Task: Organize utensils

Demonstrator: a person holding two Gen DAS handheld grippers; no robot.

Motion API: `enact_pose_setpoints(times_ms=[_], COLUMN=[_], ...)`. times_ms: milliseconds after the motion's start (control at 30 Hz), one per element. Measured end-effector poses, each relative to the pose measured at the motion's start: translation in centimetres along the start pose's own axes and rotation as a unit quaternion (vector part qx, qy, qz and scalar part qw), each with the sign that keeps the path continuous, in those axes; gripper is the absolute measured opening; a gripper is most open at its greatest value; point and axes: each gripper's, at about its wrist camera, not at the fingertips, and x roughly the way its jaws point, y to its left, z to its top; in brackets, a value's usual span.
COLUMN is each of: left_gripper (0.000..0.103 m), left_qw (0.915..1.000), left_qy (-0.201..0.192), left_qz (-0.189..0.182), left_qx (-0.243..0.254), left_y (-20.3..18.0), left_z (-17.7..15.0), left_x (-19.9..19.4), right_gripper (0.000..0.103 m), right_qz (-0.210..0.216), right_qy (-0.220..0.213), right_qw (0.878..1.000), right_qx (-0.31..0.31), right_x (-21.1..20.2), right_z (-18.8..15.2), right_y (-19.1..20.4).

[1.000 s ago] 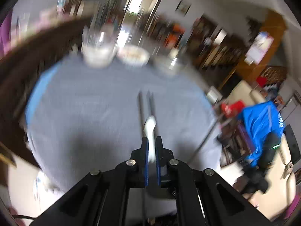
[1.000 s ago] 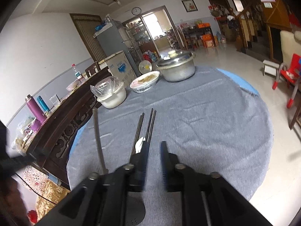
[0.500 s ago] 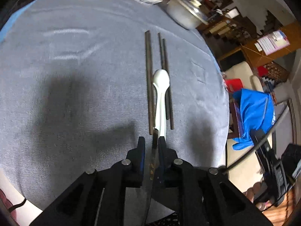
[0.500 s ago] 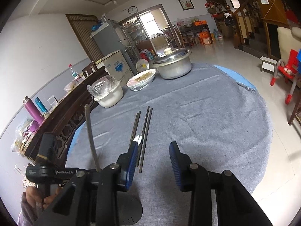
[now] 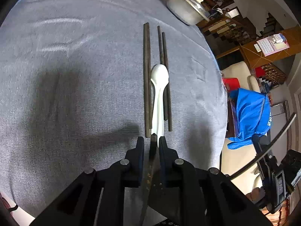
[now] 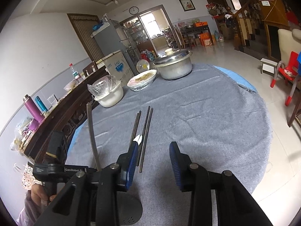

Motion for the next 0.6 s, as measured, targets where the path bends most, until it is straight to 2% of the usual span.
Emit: enact_pose_setpoints(times_ms=[33,67,233,333,500,600], left_gripper=[0.014,0.007,0.006,0.006,0.006,0.006], left_qw=[1.0,1.0,0.9991,0.9966,0.9844,0.972], left_qy=[-0.001,-0.005,-0.04,-0.079,-0.169,-0.222], left_qz=[0.002,0.004,0.016,0.019,0.019,0.017], left_qx=[-0.001,-0.002,-0.001,0.011,0.046,0.076], left_y=[0.1,0.2,0.0,-1.0,-4.2,-6.7], left_z=[0.0,0.0,-0.1,-0.2,-1.2,-2.5], left_x=[0.3,0.2,-1.8,-5.0,-11.9,-16.1], right_gripper=[0.037,0.037,0.037,0.037,0.037,0.037], right_qz=[0.0,0.0,0.0,-0.001,-0.002,-0.001], right_qy=[-0.001,-0.003,-0.006,-0.008,-0.007,-0.005], right_qw=[1.0,1.0,1.0,1.0,1.0,1.0], right_qx=[0.001,0.002,0.003,0.0,0.003,0.004], right_x=[-0.1,-0.1,-0.3,-0.4,-0.2,-0.1], right_z=[0.0,0.1,0.2,0.2,0.1,0.1], right_y=[0.0,-0.1,-0.1,-0.1,-0.1,-0.1])
